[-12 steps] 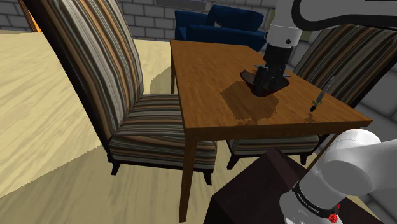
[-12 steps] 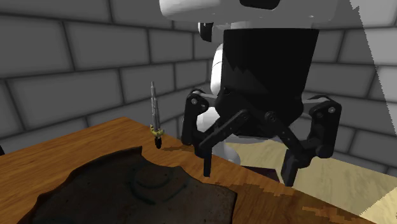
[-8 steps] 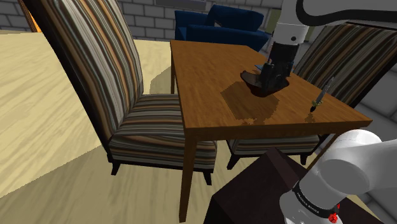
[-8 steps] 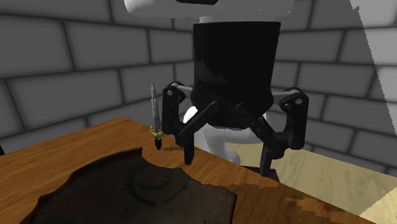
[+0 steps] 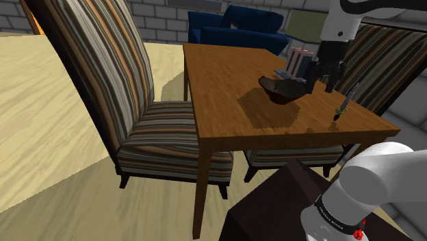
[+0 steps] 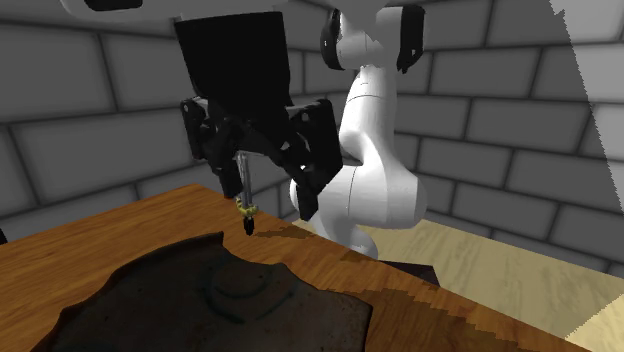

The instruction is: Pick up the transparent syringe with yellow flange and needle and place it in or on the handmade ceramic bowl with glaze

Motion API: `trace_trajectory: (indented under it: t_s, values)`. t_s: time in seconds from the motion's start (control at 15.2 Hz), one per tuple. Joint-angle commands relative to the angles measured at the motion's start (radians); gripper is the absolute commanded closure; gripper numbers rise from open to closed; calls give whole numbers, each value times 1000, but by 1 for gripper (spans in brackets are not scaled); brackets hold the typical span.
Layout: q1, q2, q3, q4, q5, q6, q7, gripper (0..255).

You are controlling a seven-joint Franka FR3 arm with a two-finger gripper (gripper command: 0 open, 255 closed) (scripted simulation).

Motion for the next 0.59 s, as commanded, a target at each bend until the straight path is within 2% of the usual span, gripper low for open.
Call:
trace_trajectory:
  t_s: [0.0,0.33,0.53]
  values:
    - [-39,0,-39,21,-24,-49,7,0]
    - [-129,13,-121,86,-76,-163,36,0]
    - [-132,-5,-122,49,-79,-144,38,0]
